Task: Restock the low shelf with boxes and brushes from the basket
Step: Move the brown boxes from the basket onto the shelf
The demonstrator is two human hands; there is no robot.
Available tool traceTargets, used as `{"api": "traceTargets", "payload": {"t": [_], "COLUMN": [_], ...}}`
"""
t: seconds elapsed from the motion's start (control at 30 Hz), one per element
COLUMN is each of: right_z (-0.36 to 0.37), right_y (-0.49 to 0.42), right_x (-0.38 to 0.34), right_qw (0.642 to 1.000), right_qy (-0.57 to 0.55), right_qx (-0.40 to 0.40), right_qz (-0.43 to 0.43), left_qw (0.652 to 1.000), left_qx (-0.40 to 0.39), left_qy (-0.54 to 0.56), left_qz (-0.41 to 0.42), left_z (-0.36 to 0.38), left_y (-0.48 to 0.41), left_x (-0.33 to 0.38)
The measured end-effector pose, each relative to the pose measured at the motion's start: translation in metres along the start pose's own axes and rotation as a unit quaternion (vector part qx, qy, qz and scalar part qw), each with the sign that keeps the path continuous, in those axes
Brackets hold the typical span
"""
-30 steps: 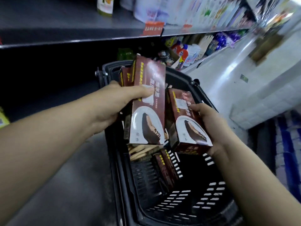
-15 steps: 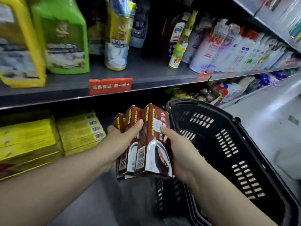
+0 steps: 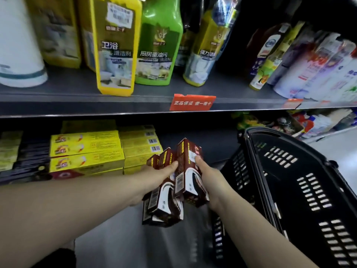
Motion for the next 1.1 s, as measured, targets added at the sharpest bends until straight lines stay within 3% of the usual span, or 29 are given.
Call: {"api": "traceTargets", "payload": {"t": [0.13, 0.23, 0.33, 0.43, 0.6, 0.7, 1.0, 1.03, 1.1], "right_z": [-0.027, -0.032, -0.023, -0.008, 0.01, 0.017, 0.018, 0.016, 0.013], "right_y": [-0.056, -0.105, -0.145, -0.17, -0.2, -0.205, -0.2, -0.197, -0.188], "right_x": [-0.038, -0.056, -0.051, -0.055, -0.037, -0.015, -0.011, -0.013, -0.032], "right_qw": [0.973, 0.879, 0.784, 0.727, 0.689, 0.699, 0.727, 0.745, 0.826], "right_qy": [0.184, 0.43, 0.578, 0.626, 0.672, 0.66, 0.629, 0.612, 0.502], "right_qx": [0.072, 0.065, 0.031, 0.03, -0.059, -0.102, -0.115, -0.127, -0.136], "right_qz": [-0.118, -0.195, -0.222, -0.279, -0.264, -0.256, -0.25, -0.232, -0.218], "left_qw": [0.999, 0.996, 0.991, 0.988, 0.988, 0.986, 0.984, 0.986, 0.987], "left_qx": [0.033, 0.083, 0.114, 0.119, 0.091, 0.096, 0.133, 0.129, 0.123], "left_qy": [-0.038, -0.014, 0.032, 0.058, 0.089, 0.092, 0.08, 0.079, 0.087], "left_qz": [0.008, 0.037, 0.064, 0.08, 0.09, 0.1, 0.083, 0.074, 0.051], "left_z": [-0.013, -0.033, -0.045, -0.047, -0.041, -0.041, -0.05, -0.047, -0.043], "left_y": [-0.021, -0.035, -0.05, -0.06, -0.073, -0.081, -0.088, -0.09, -0.093], "left_x": [-0.006, 0.004, 0.014, 0.021, 0.031, 0.035, 0.032, 0.033, 0.033]}}
Point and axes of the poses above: each hand's wrist, its own y-axis away from the middle knuckle, its own z-axis out of the palm, x = y × z, the point moved 8 cm from there along -y, towards the middle knuckle
